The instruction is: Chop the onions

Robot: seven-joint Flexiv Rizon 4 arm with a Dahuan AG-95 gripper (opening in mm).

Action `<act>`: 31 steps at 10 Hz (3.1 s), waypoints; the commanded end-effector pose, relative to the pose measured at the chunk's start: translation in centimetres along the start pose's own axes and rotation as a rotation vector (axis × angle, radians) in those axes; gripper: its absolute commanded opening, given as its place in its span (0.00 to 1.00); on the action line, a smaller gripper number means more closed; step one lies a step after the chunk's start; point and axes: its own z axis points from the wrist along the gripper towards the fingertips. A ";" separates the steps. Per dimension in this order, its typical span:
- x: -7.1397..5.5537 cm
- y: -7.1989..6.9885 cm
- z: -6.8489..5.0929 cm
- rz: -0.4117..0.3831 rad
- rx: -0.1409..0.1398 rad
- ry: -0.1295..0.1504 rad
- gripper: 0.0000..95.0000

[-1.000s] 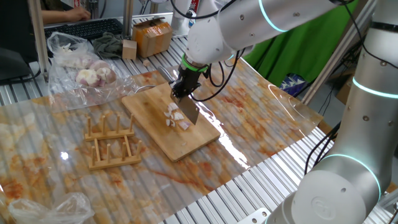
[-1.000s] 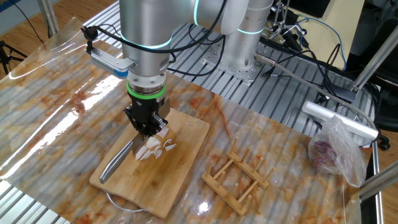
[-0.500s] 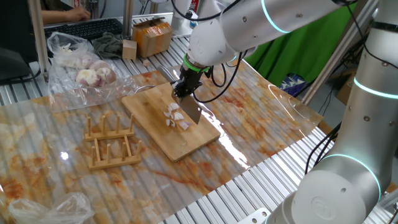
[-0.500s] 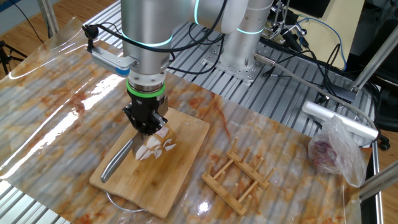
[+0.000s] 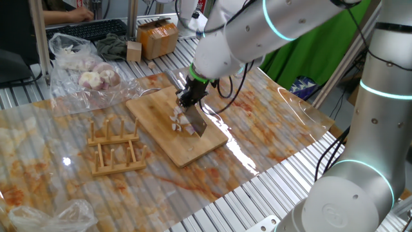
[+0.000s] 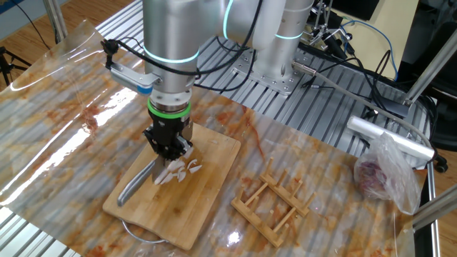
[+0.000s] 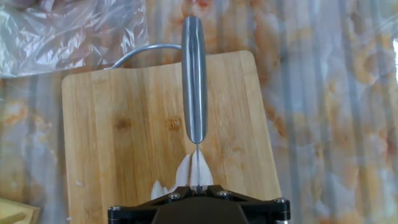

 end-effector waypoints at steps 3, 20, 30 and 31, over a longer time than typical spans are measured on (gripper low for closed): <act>-0.1 0.3 0.5 0.010 0.004 0.009 0.00; -2.4 1.0 -3.3 0.031 0.030 0.090 0.00; 0.1 10.5 -10.9 0.286 0.042 0.173 0.00; 0.8 12.3 -11.6 0.324 0.045 0.182 0.00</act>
